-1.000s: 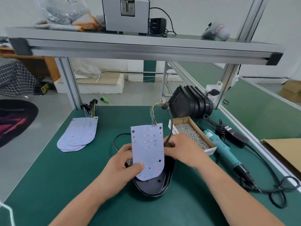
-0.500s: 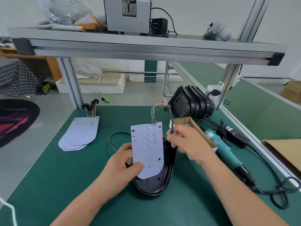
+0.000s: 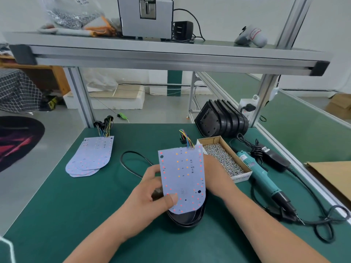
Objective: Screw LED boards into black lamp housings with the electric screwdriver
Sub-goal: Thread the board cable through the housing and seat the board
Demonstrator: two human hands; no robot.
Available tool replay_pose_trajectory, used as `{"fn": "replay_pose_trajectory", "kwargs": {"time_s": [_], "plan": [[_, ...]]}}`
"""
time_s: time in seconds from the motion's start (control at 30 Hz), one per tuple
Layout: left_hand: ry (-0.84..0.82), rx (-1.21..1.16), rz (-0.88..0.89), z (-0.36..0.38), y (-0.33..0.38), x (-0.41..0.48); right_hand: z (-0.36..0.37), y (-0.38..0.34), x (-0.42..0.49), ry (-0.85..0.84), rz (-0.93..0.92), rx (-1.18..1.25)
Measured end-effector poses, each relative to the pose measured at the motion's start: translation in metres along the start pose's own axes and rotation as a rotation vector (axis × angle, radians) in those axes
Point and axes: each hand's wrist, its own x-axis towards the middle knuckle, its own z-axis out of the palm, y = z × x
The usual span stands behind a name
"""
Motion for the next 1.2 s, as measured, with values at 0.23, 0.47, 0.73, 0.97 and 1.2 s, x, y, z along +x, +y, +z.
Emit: {"fn": "replay_pose_trajectory", "kwargs": {"time_s": [0.23,0.47,0.73,0.97,1.2], "plan": [[0.078,0.118,-0.077,0.001,0.000,0.000,0.003,0.012,0.012,0.091,-0.092,0.133],[0.143,0.045,-0.128,0.002,-0.009,0.004,0.000,0.019,0.022,0.187,-0.048,0.124],[0.265,0.034,-0.123,-0.003,-0.015,0.005,-0.007,0.009,0.015,0.127,0.078,0.374],[0.313,0.144,-0.121,0.001,-0.014,0.009,0.003,0.009,0.000,0.053,-0.162,0.394],[0.409,0.136,-0.113,-0.010,-0.019,0.008,-0.015,0.018,0.003,0.029,0.044,0.741]]}}
